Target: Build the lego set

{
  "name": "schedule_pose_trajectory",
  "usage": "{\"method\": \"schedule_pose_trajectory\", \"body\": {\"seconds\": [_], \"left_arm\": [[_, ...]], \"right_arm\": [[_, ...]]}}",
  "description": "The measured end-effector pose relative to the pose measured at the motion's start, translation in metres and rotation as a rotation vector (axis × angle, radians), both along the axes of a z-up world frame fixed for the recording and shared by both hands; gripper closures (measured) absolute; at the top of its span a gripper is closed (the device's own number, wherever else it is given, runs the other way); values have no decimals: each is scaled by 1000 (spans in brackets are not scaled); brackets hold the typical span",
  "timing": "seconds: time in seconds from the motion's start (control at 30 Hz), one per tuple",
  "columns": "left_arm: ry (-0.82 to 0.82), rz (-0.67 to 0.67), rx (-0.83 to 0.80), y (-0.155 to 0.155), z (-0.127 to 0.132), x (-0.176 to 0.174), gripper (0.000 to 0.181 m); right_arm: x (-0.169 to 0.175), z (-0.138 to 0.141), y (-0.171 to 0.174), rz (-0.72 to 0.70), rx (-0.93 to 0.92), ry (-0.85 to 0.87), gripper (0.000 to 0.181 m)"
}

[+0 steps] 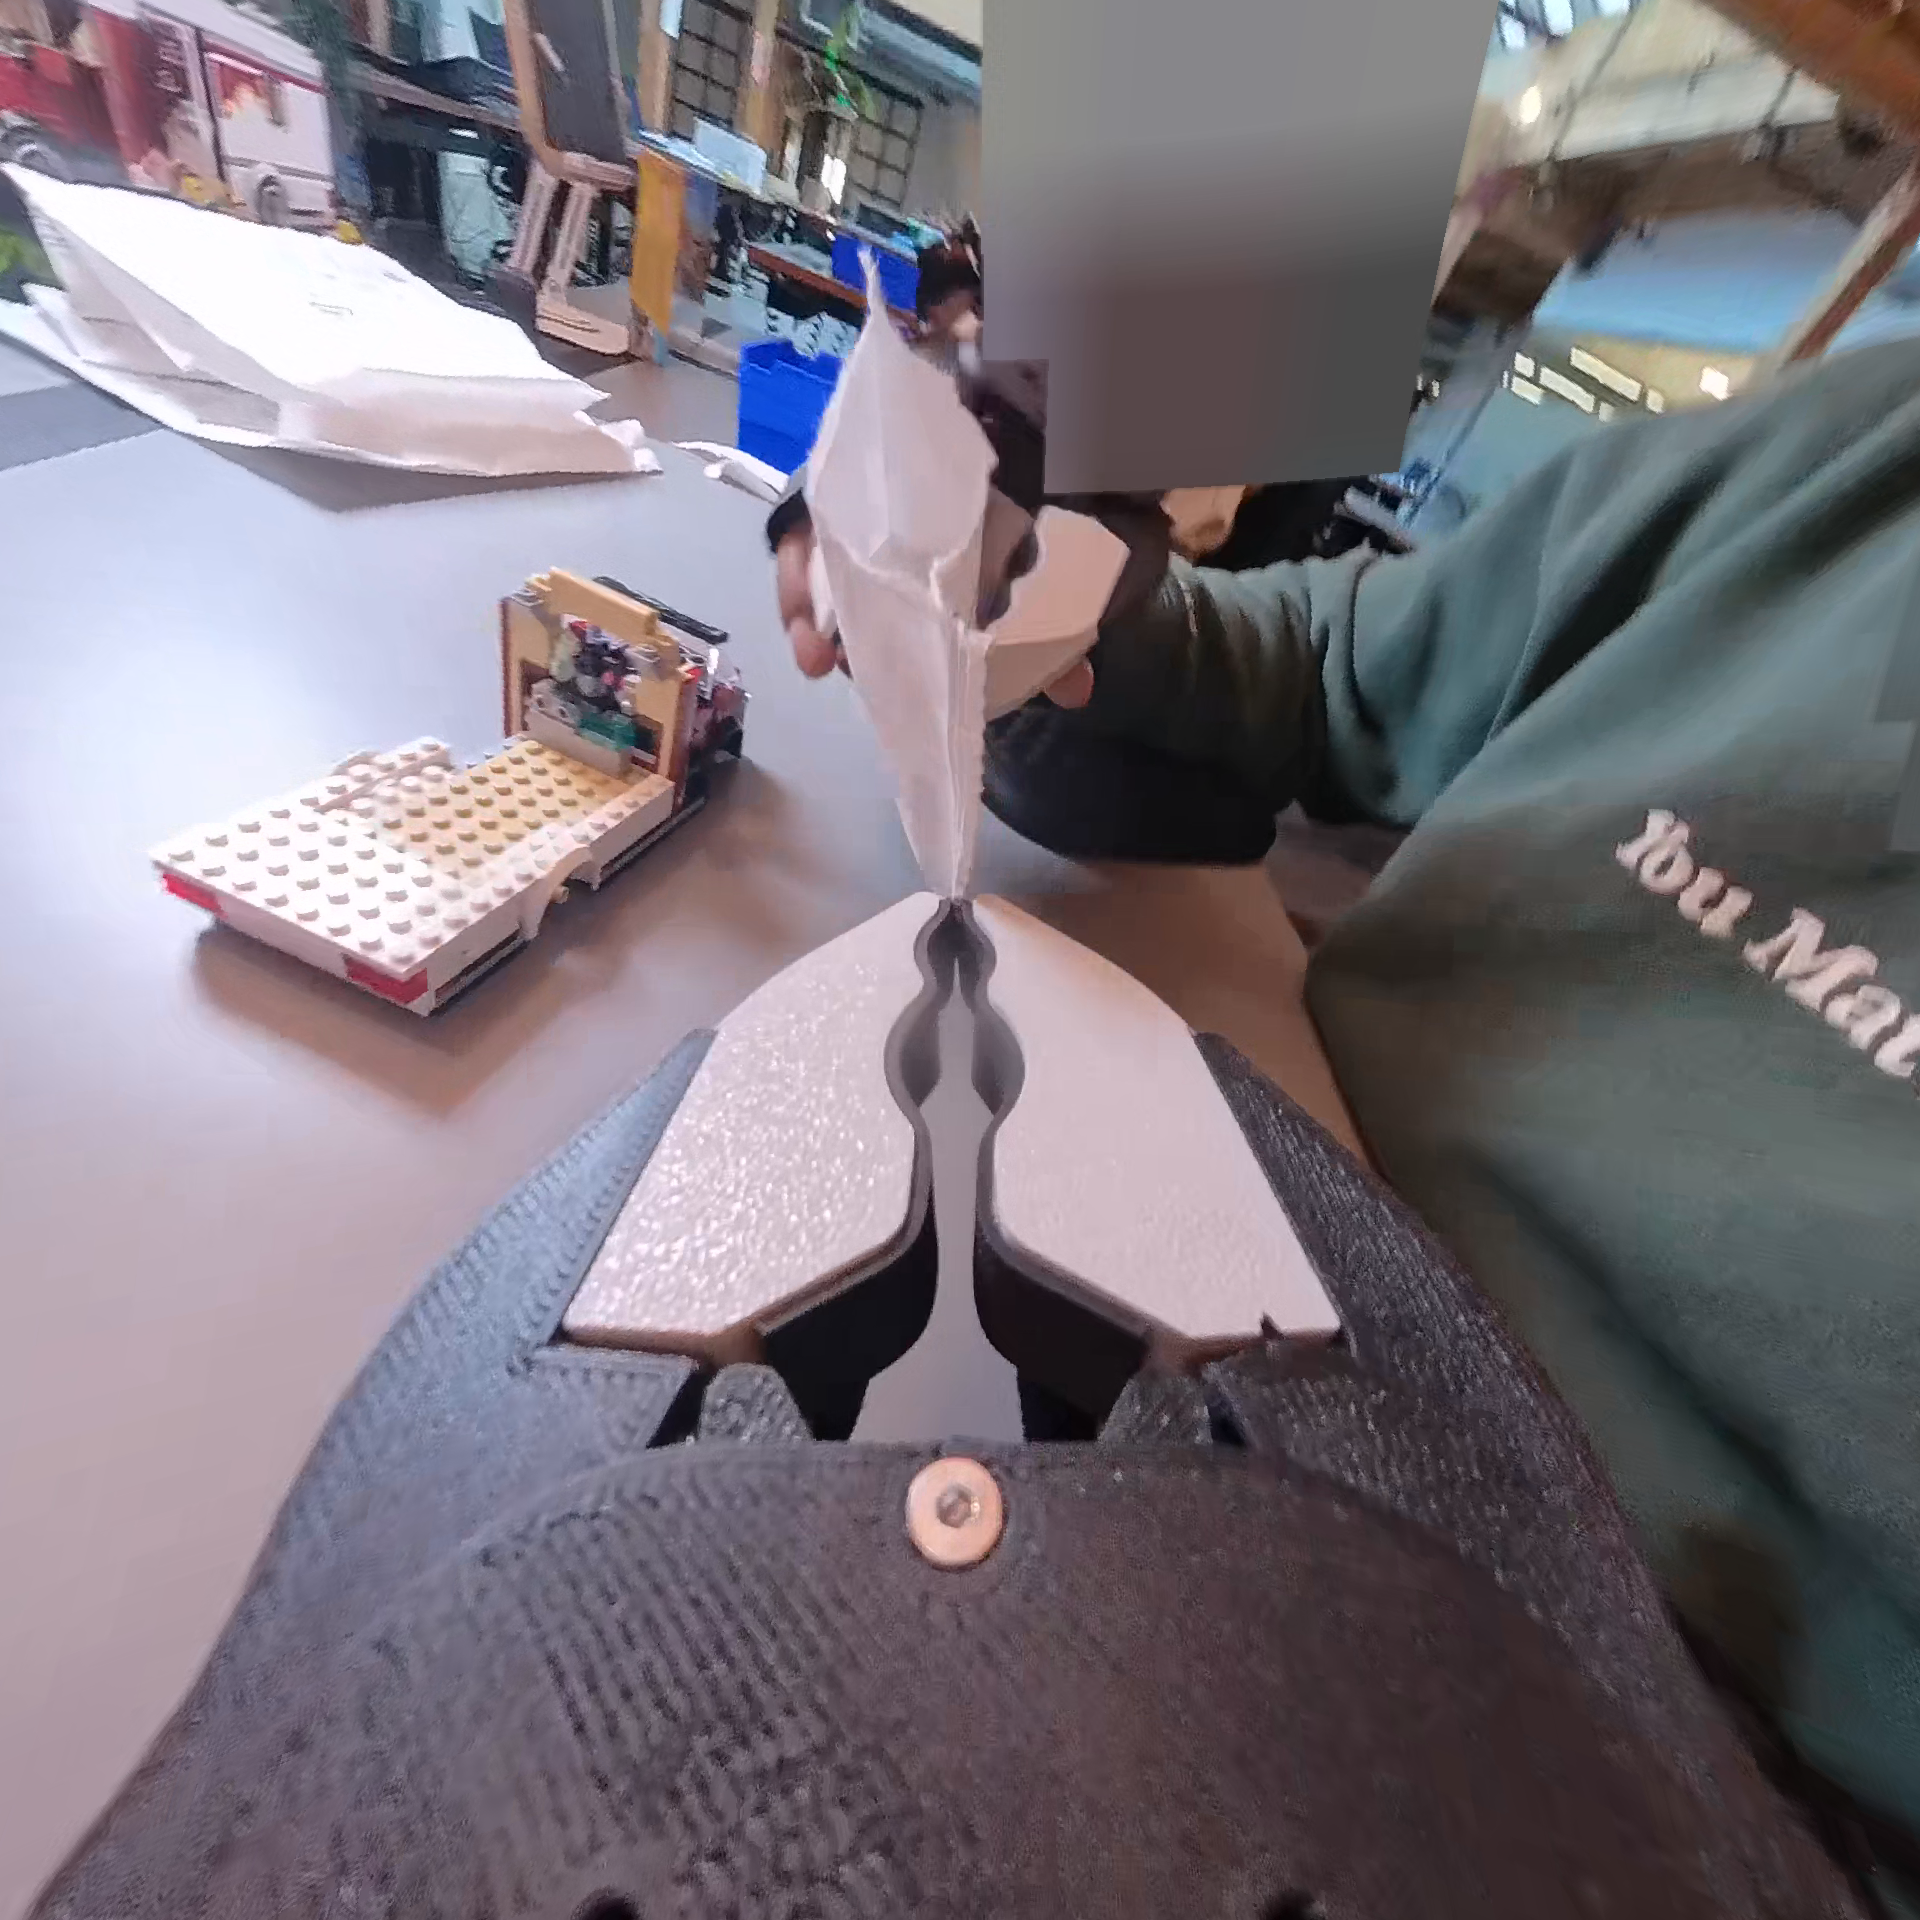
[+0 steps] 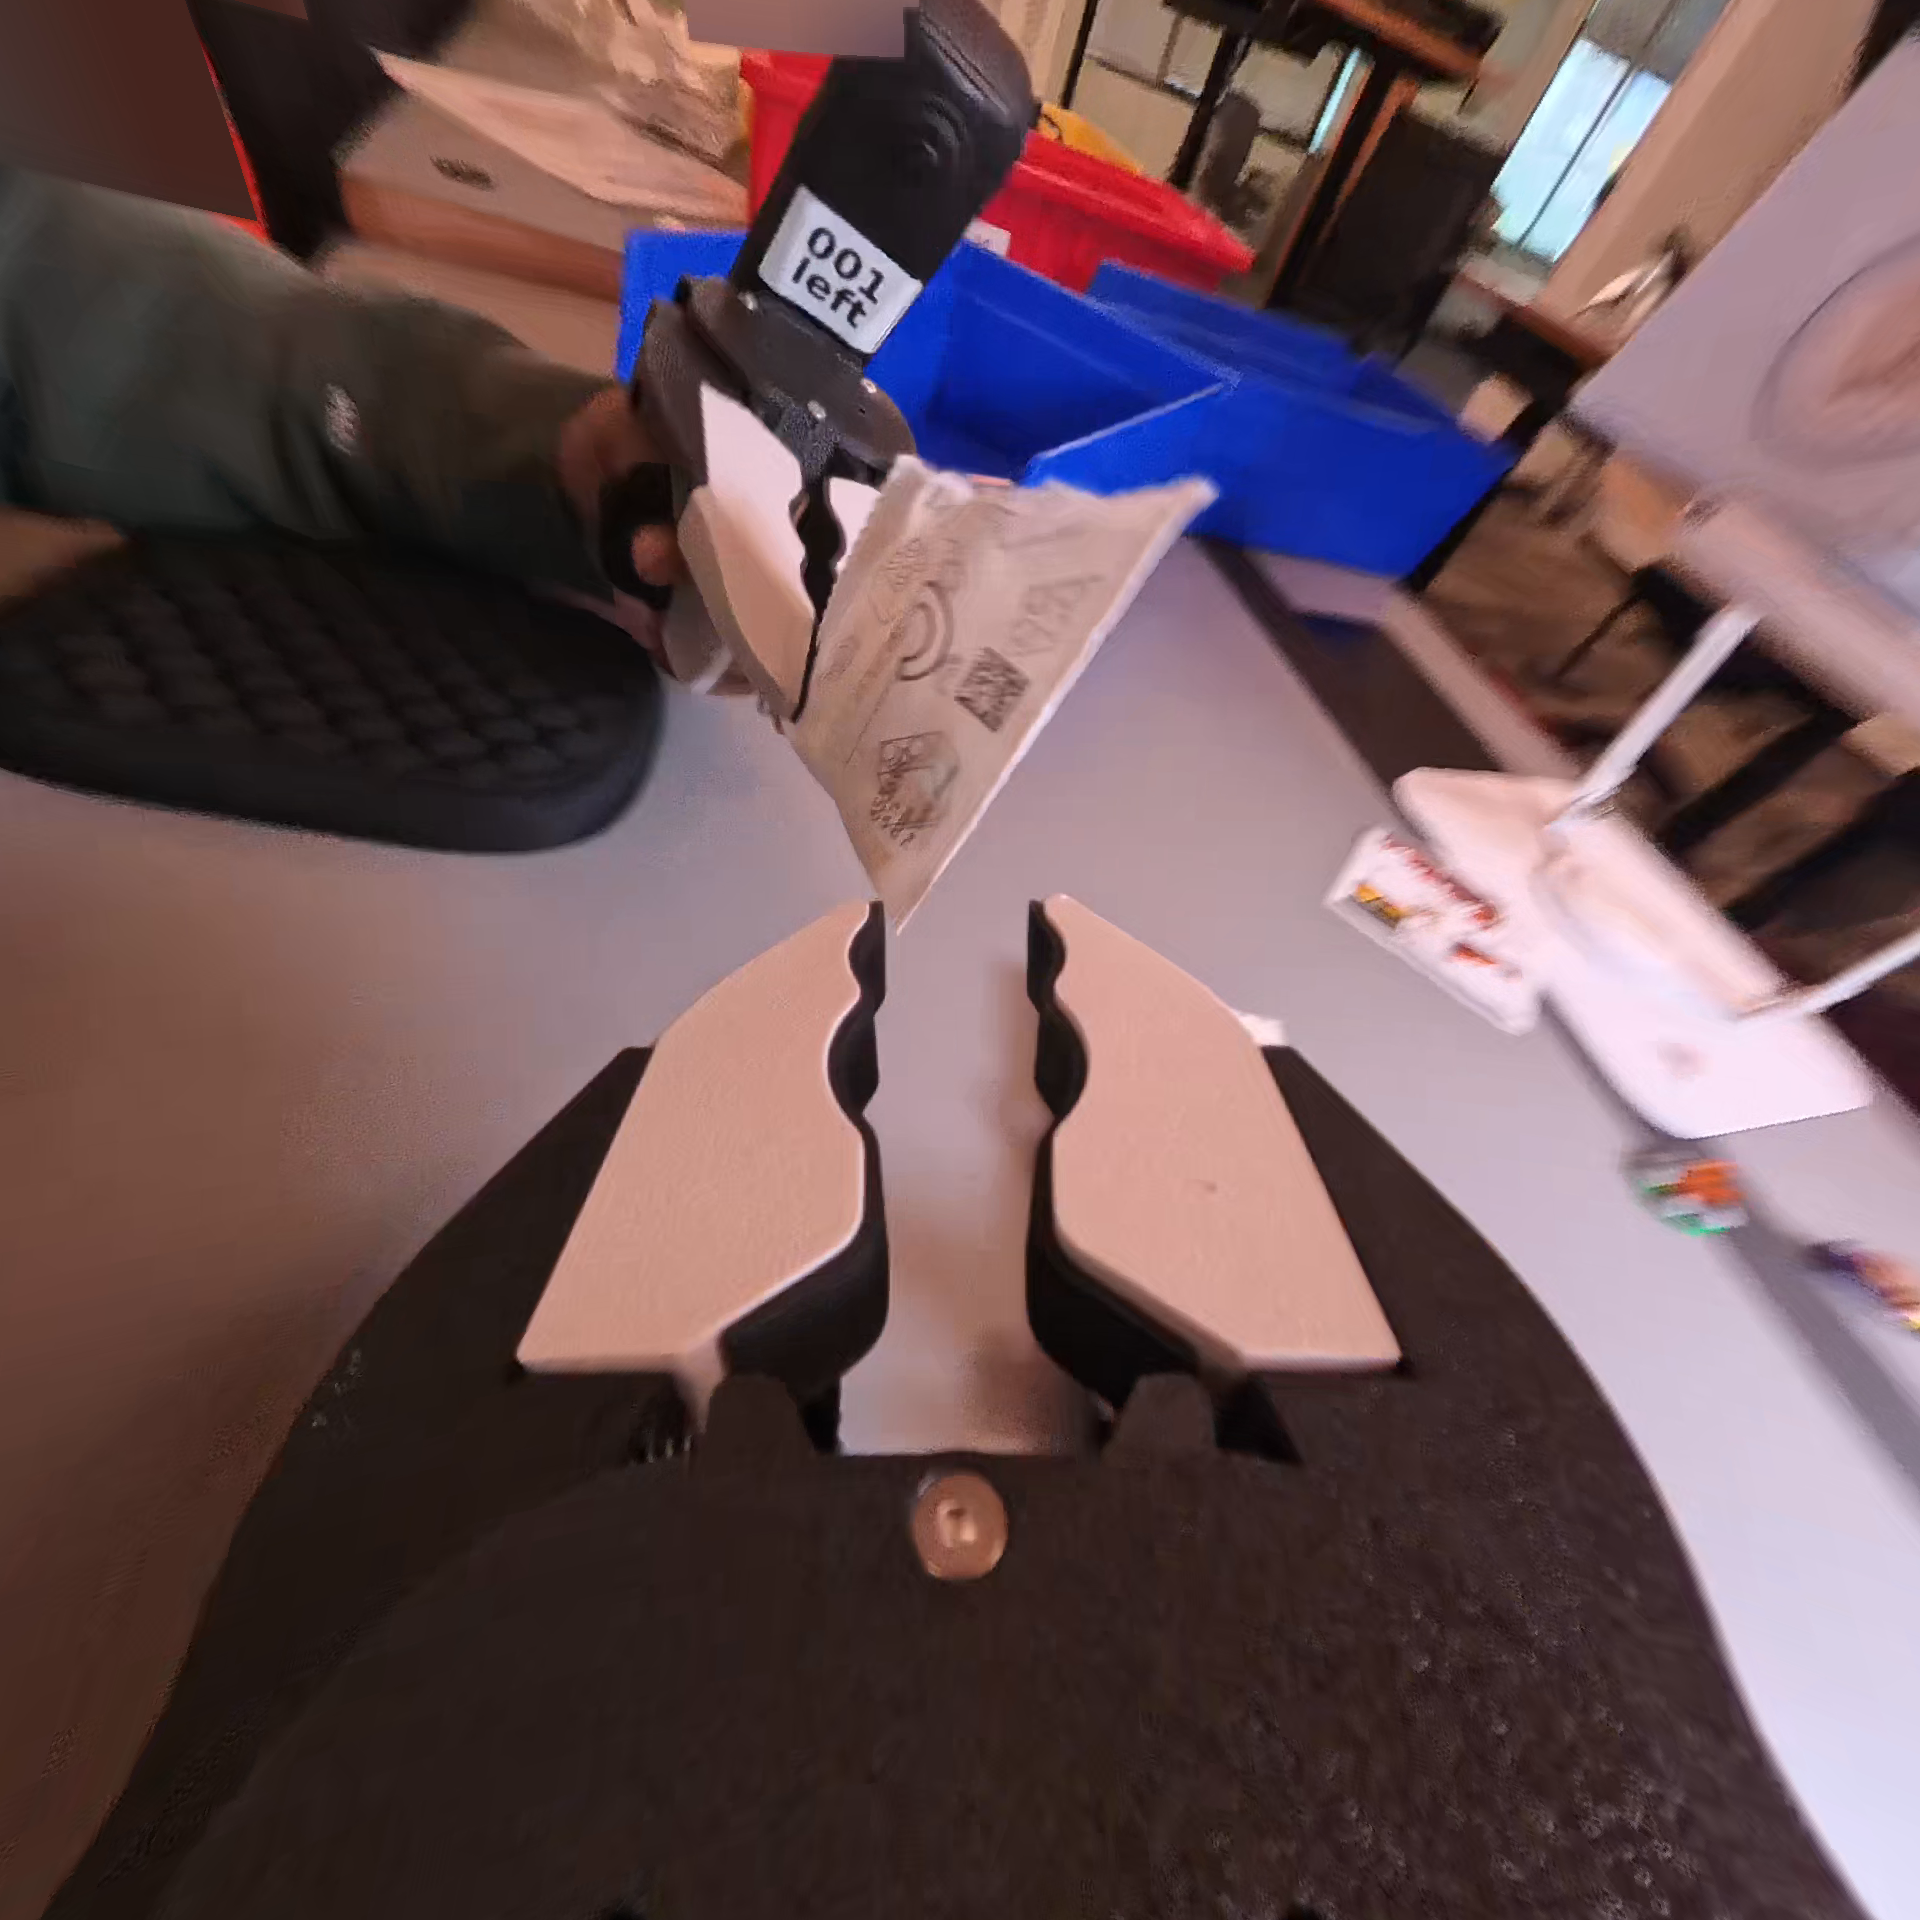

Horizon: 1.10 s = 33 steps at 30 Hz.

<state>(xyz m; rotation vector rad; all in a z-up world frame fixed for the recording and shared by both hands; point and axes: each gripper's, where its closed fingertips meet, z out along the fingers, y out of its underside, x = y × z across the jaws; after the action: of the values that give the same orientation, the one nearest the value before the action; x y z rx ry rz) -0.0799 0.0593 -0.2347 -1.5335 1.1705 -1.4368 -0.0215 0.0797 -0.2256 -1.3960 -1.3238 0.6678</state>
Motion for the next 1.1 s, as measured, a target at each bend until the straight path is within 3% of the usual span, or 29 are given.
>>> {"method": "schedule_pose_trajectory", "body": {"seconds": [0.17, 0.33, 0.53, 0.67, 0.8, 1.1], "left_arm": [[-57, 78, -232, 21, 3, -6, 181], [-80, 122, -373, 33, 1, -5, 181], [-159, 174, -560, 47, 6, -2, 181], [-196, 250, -639, 66, 0, -6, 180], [-92, 371, -535, 86, -15, -9, 174], [375, 606, -87, 106, -59, -31, 157]], "right_arm": [[-1, 1, 9, -38, 430, -195, 144], [-19, -13, 27, -90, 789, -386, 144], [-28, -15, 59, -116, 936, -536, 168], [-30, -21, 76, -82, 873, -613, 174], [-32, -35, 92, -28, 814, -681, 177], [-37, -67, 107, 81, 642, -833, 178]]}}
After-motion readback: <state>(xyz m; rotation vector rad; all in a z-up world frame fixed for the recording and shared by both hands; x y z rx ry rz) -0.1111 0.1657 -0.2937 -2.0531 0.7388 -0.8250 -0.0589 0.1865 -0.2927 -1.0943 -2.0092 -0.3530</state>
